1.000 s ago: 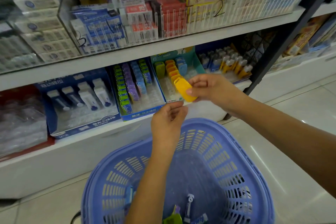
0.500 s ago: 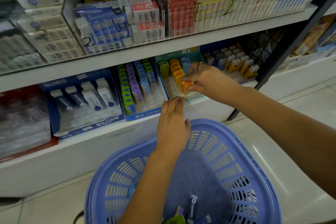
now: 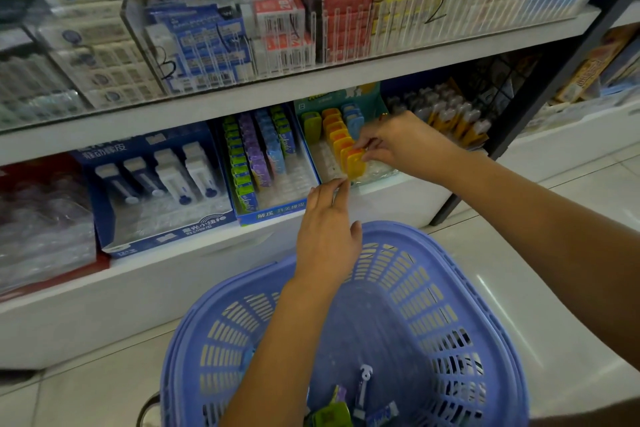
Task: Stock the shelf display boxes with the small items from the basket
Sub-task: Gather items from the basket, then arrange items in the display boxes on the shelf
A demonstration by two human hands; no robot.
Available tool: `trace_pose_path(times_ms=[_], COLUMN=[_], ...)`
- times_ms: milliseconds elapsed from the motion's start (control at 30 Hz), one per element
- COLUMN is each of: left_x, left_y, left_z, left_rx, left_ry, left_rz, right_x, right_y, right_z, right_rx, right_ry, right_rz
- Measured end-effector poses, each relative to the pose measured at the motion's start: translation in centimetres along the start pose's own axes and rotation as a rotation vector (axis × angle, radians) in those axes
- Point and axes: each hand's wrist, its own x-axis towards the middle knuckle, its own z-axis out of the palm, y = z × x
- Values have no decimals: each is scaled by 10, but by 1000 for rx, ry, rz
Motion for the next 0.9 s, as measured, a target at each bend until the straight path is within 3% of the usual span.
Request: trace_pose_path(times_ms=[200,333,500,600,767,833,900], left_x=[1,-3,-36,-60,-120,-142,-151], left_y=[-2,-3,-11,-32,-96,-119,-135], left_z=[1,-5,-4,20,67,77,82], left_rx=[23,-22,-290,-176,189,278,354], left_ry=[5,-13,177,-140,-816,-970,-1037], left_rz=[19,48,-34,-161,-427,-456,-463], right_x=[-3,-7,-27,-49,-96,-115,-130], right_y=[3,-1,-21,-46,-84,-89,-94], right_z=[13,9,16,36,136,185,225], right_rx=[-145,-111,-106,6,13,34,98], right_ry=[38,25,96,-36,-774,-999,-1064], right_rz=[0,51,101,49,-2,39,77])
